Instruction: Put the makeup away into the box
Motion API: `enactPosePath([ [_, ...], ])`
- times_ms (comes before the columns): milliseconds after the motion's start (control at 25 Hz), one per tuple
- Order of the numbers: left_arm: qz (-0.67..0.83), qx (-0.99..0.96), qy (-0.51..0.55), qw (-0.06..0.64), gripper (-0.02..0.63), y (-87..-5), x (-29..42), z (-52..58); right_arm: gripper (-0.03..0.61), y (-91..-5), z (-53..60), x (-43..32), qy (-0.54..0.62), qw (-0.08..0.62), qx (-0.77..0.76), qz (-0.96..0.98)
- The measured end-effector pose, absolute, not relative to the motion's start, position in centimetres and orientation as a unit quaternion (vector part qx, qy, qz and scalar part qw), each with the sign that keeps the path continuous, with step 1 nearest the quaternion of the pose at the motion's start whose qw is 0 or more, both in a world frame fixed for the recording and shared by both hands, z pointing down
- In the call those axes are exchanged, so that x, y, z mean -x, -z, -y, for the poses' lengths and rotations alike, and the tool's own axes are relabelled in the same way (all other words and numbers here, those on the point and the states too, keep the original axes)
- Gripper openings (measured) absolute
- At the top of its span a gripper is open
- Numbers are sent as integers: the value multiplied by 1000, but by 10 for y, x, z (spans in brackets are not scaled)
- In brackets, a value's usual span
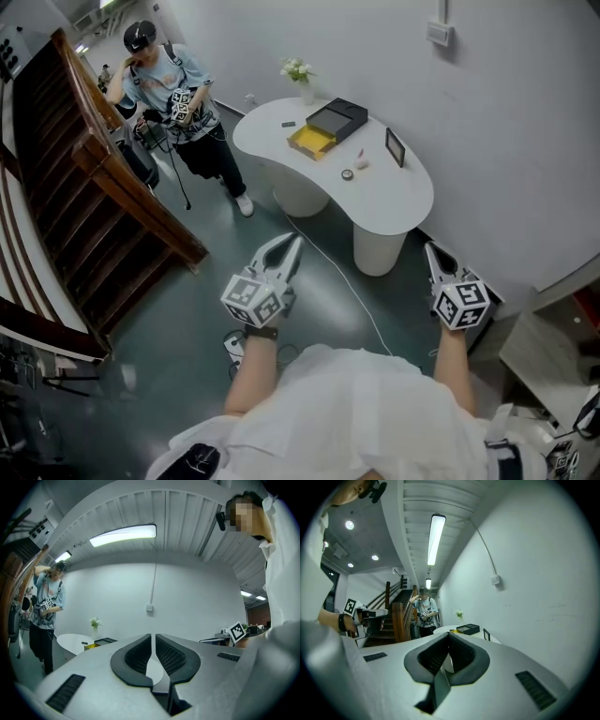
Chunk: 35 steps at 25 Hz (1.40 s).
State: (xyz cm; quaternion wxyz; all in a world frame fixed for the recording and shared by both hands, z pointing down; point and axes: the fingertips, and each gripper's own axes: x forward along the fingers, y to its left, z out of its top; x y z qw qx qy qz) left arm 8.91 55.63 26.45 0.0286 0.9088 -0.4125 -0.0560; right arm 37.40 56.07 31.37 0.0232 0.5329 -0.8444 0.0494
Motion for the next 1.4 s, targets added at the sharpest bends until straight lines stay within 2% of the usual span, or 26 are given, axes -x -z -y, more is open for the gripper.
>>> enactPosePath([
  [440,409,-911,40,46,41,-283,-90,-522,9,-331,-524,-366,-66,34,-528,846],
  [760,400,-914,40,54,41,-297,-77,-449,9,-343,-456,-348,-73,51,-531,843],
  [1400,407,-910,43,62,41,-302,36,-274,9,-333,-277,-251,-67,59,-532,842],
])
